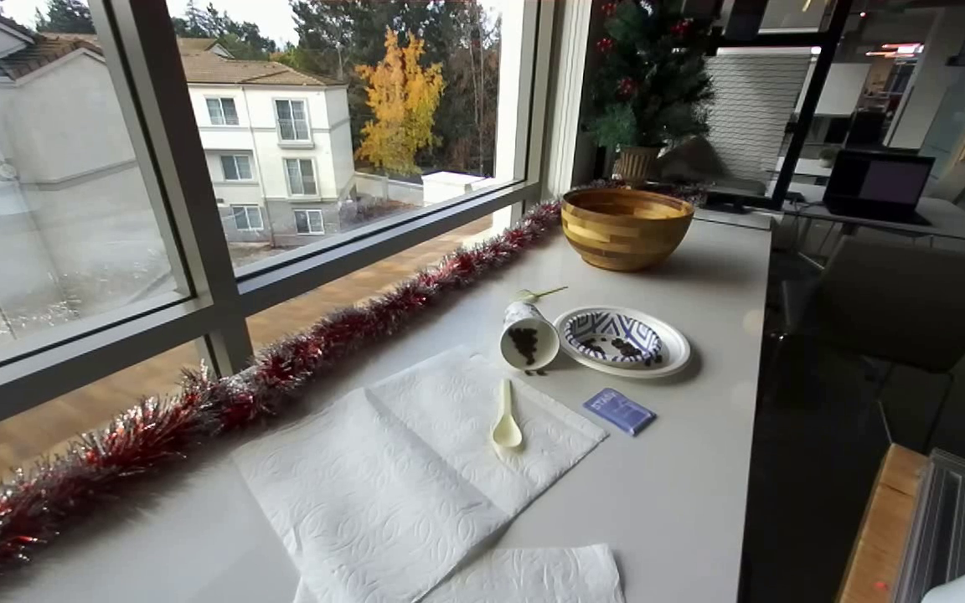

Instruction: Put the cup upright

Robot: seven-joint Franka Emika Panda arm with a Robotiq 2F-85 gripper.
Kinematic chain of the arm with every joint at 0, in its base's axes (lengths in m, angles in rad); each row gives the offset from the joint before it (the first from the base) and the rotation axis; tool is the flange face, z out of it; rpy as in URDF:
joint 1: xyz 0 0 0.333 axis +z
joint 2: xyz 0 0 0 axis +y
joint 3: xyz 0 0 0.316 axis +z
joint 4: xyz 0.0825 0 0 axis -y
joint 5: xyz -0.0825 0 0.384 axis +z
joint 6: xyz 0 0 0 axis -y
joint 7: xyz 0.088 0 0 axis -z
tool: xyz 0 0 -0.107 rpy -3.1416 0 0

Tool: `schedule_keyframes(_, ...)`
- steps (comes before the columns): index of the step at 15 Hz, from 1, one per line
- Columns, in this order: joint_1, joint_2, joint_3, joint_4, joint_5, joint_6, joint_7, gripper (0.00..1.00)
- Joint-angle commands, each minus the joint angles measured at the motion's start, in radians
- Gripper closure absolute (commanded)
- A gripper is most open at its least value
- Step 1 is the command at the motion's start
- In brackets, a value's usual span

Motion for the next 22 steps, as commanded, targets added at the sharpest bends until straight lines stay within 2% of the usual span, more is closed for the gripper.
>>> schedule_keyframes(1, -0.009, 0.001, 0.006, 0.002, 0.005, -0.002, -0.006, 0.0)
schedule_keyframes(6, -0.009, 0.001, 0.006, 0.002, 0.005, -0.002, -0.006, 0.0)
schedule_keyframes(8, -0.033, 0.051, 0.031, 0.001, -0.027, 0.054, 0.03, 0.0)
schedule_keyframes(14, -0.122, 0.246, 0.109, -0.029, -0.289, 0.224, 0.13, 0.0)
schedule_keyframes(19, -0.144, 0.443, 0.168, -0.074, -0.548, 0.483, 0.255, 0.0)
schedule_keyframes(22, -0.166, 0.569, 0.187, -0.072, -0.713, 0.632, 0.381, 0.0)
